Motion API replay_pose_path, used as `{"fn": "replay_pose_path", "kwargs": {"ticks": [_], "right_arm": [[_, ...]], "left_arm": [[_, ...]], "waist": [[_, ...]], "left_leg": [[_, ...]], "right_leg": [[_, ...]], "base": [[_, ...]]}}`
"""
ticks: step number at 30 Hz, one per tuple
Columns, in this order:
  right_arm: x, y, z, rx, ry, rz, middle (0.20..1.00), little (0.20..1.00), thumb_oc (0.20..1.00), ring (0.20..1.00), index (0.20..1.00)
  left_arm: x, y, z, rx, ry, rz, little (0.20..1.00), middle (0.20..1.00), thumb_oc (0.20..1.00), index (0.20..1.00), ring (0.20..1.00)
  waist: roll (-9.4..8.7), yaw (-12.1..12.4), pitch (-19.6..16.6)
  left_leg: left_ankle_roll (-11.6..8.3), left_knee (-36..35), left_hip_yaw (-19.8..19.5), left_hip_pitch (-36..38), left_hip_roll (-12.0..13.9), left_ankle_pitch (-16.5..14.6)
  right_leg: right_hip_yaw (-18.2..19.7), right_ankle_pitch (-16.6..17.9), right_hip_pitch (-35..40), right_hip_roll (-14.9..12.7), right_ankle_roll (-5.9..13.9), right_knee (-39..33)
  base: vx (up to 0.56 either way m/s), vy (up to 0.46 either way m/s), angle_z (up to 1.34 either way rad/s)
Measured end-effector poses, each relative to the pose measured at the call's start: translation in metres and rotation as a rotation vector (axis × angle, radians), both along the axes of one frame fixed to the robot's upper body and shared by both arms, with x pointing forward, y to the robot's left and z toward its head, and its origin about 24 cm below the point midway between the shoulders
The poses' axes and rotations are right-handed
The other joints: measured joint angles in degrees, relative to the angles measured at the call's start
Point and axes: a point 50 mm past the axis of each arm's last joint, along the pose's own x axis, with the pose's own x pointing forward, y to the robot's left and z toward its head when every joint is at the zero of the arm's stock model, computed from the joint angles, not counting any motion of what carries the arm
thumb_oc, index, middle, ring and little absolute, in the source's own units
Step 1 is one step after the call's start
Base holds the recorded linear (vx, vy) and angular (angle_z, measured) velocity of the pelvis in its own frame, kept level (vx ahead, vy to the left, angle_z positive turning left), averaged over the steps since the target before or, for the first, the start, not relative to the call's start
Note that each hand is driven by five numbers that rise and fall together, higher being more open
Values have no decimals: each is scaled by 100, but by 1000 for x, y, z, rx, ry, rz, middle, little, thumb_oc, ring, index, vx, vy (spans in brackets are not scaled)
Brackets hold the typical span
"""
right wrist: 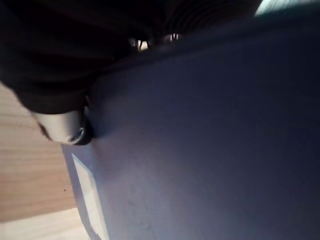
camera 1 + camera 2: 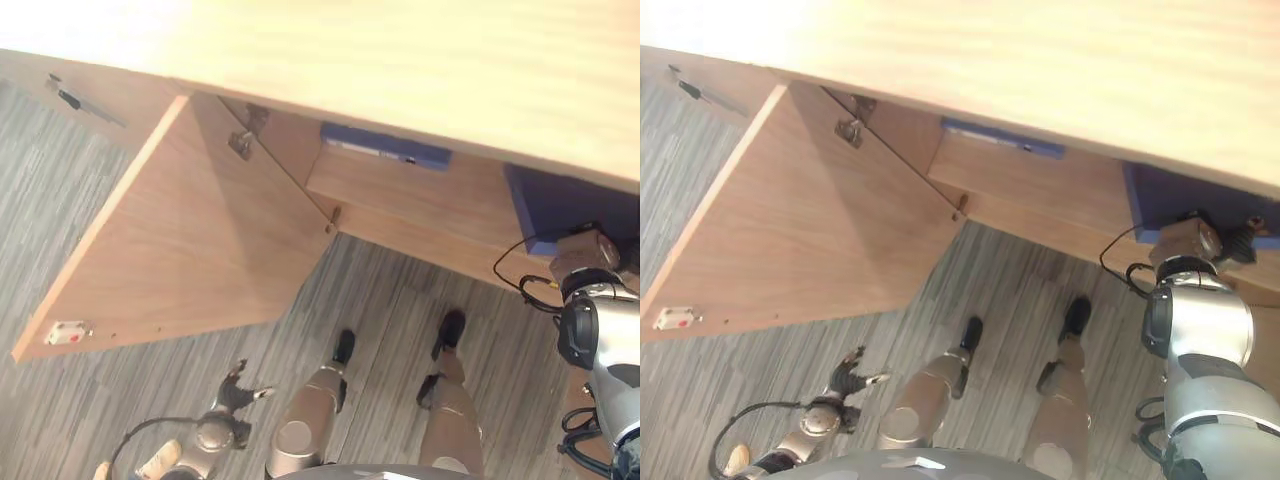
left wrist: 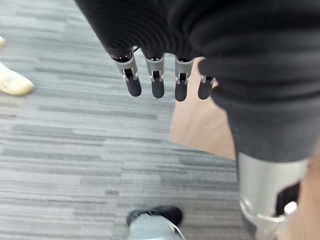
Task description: Put the empty folder in the office cabinet
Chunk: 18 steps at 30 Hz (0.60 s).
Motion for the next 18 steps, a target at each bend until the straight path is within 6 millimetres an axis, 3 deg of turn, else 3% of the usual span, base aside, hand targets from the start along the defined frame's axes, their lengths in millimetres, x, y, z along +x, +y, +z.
{"fn": "replay_pose_path", "kwargs": {"ticks": [2,8,14,18], "right_arm": [[-1,-2,3,-9,-15,-21,200,200,200,200,200],[2,-1,11,-32,-20,-27,200,200,200,200,200],[13,2,36,-48,-86,-23,200,200,200,200,200],[19,-1,63,-62,-157,-25,200,200,200,200,200]], "left_arm": [[-1,2,0,1,-1,14,1000,1000,1000,1000,1000],[1,0,1,-9,-16,12,1000,1000,1000,1000,1000],[1,2,1,-5,-18,15,1000,1000,1000,1000,1000],[1,2,1,-5,-17,19,1000,1000,1000,1000,1000]], "waist": [[41,18,-27],[73,2,-47],[154,45,-43],[385,176,-82]], "left_leg": [[6,-74,45,0,34,-3],[11,-260,124,63,74,11],[-22,-618,132,-41,74,247],[-45,-817,148,-133,120,365]], "right_leg": [[22,103,-6,44,-81,-108],[87,118,-23,77,-75,-209],[95,154,-260,39,-62,-313],[102,173,-444,76,-75,-314]], "base": [[54,-60,-10],[46,-43,-8],[43,-44,1],[39,-15,0]]}}
